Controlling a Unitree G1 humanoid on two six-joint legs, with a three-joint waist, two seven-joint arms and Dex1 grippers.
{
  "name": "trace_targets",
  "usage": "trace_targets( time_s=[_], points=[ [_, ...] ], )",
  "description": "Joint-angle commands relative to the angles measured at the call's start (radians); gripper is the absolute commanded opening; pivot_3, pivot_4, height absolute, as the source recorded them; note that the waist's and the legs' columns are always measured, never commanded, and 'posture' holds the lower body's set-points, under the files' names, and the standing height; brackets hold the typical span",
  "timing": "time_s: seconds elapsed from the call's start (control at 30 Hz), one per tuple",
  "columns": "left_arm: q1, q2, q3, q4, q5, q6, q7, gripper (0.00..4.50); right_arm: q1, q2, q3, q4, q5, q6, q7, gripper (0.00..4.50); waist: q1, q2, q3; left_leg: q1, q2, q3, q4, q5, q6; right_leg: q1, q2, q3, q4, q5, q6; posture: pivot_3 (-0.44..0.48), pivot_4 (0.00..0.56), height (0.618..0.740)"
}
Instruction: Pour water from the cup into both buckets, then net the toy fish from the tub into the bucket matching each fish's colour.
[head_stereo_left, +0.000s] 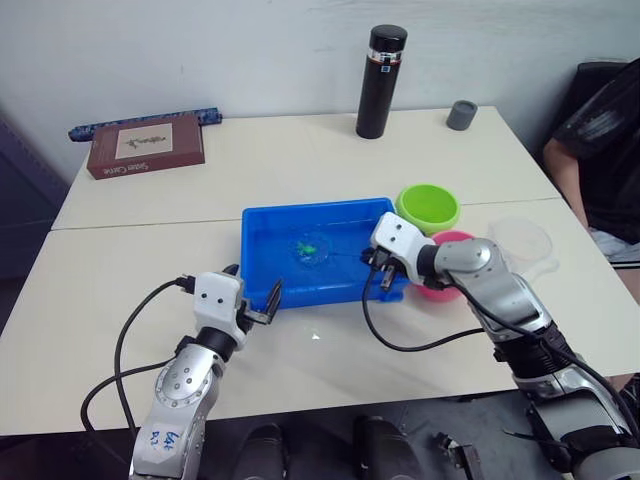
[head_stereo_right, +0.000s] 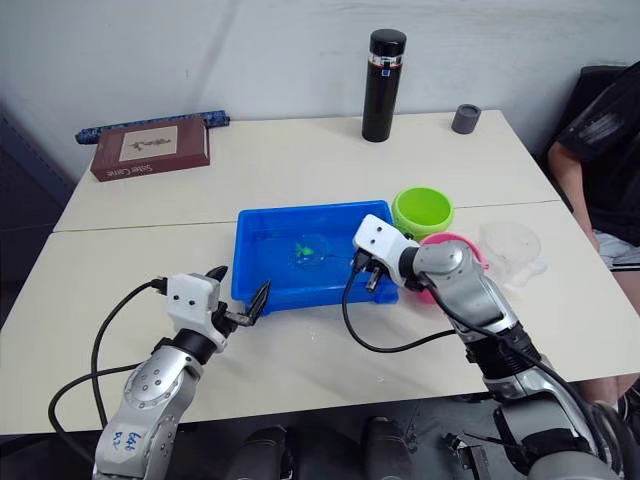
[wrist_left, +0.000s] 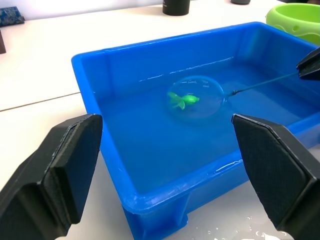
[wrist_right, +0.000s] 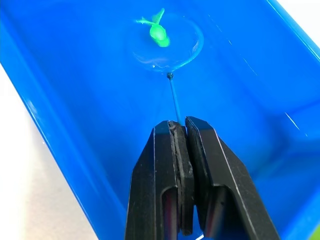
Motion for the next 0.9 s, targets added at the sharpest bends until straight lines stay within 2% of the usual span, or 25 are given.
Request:
trace_targets(
  time_s=[0.03,0.27,0.4,0.6,0.9],
  points=[
    [-0.009,-0.006,-0.004,-0.045,0.007,0.000,0.008,4.46,-0.005,0.011,0.003,-0.061,0.011,0.024,0.009,0.00,0.000,0.000,0.000,0.000,0.000,-0.001,0.000,0.000,0.000,0.000,0.000,0.000,0.000,0.000,0.000,0.000,0.150,0.740],
    [-0.014,-0.005,-0.007,-0.048,0.006,0.008,0.006,4.46,-0.038,0.056,-0.064,-0.154,0.119,0.263,0.007,0.00,-0.001,0.000,0.000,0.000,0.000,-0.005,-0.001,0.000,0.000,-0.001,0.000,0.000,0.000,0.000,0.000,0.000,0.150,0.740],
    [-0.016,-0.001,-0.008,-0.042,0.003,0.006,-0.003,4.46,-0.110,0.084,-0.167,-0.218,0.241,0.516,-0.015,0.00,-0.001,0.000,0.000,0.000,0.000,-0.006,-0.001,0.000,0.000,-0.001,-0.002,0.000,0.000,0.000,0.000,0.000,0.150,0.740],
    [-0.024,0.002,-0.011,-0.034,0.001,0.003,-0.013,4.46,-0.120,0.044,-0.198,-0.282,0.298,0.597,-0.047,0.00,0.001,0.000,0.000,0.000,0.000,-0.007,-0.004,0.000,0.000,-0.001,-0.003,-0.002,-0.002,-0.001,-0.003,0.000,0.150,0.740],
    [-0.040,0.034,-0.005,0.013,-0.020,-0.031,-0.082,4.46,-0.054,-0.069,-0.336,-0.454,0.400,0.727,-0.095,0.00,0.002,0.000,0.000,-0.003,-0.001,-0.006,-0.005,-0.001,0.001,-0.002,-0.004,-0.002,-0.005,-0.001,-0.003,0.000,0.150,0.740]
  ],
)
